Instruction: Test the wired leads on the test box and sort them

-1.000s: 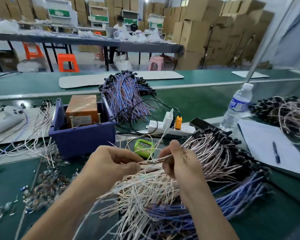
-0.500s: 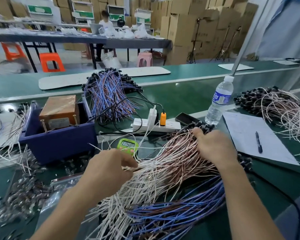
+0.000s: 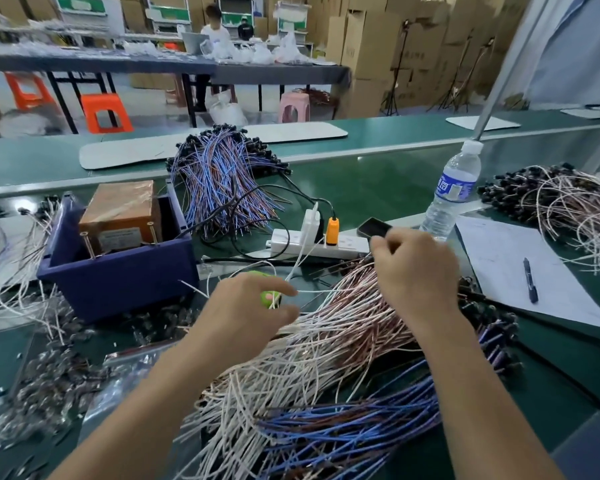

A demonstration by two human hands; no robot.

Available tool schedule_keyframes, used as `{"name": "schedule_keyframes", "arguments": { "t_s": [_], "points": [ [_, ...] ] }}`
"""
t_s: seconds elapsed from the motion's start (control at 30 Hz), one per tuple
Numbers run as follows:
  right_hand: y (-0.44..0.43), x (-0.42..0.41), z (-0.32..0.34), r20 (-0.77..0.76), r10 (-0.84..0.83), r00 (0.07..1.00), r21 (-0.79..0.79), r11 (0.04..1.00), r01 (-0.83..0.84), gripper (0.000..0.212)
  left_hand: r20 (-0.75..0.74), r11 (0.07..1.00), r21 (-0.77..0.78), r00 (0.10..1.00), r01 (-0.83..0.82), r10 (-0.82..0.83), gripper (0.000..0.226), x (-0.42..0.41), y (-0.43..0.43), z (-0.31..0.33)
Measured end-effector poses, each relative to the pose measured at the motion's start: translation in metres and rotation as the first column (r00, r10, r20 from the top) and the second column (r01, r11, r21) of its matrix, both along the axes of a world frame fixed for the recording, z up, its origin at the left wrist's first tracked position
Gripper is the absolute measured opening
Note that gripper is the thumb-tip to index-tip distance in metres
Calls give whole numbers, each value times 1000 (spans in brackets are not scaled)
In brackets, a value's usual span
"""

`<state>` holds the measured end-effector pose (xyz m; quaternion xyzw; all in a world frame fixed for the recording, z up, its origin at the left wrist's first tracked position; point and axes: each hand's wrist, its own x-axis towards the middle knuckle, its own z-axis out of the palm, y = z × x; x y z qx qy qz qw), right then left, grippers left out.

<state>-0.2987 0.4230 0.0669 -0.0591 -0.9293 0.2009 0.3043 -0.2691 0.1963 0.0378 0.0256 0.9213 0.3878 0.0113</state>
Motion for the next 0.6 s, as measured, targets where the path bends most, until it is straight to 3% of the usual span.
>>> {"name": "schedule_keyframes", "arguments": {
  "t_s": [0.1, 0.2, 0.3, 0.43, 0.53, 0.6],
  "points": [
    [-7, -36, -1, 229, 189, 955, 159, 961, -229, 22, 47, 998, -7, 997, 68, -68, 28, -12, 18, 1],
    [-8, -71, -4, 520, 85, 850, 386, 864, -323, 21, 93, 993, -2, 989, 119, -118, 44, -22, 35, -4],
    [-7, -87, -7, 690, 44, 722, 364, 841, -400, 20, 135, 985, 13, 976, 170, -170, 64, -27, 49, -14],
    [4, -91, 2, 693, 189, 696, 208, 871, -444, 26, 170, 978, 20, 964, 206, -206, 74, -30, 54, -25],
    [12, -88, 10, 610, 254, 751, 172, 882, -438, 30, 179, 986, 26, 970, 162, -164, 60, -30, 52, -26],
    [16, -86, 14, 536, 285, 795, 142, 897, -418, 29, 137, 986, -52, 979, 158, -150, 44, -28, 55, -23]
  ]
}}
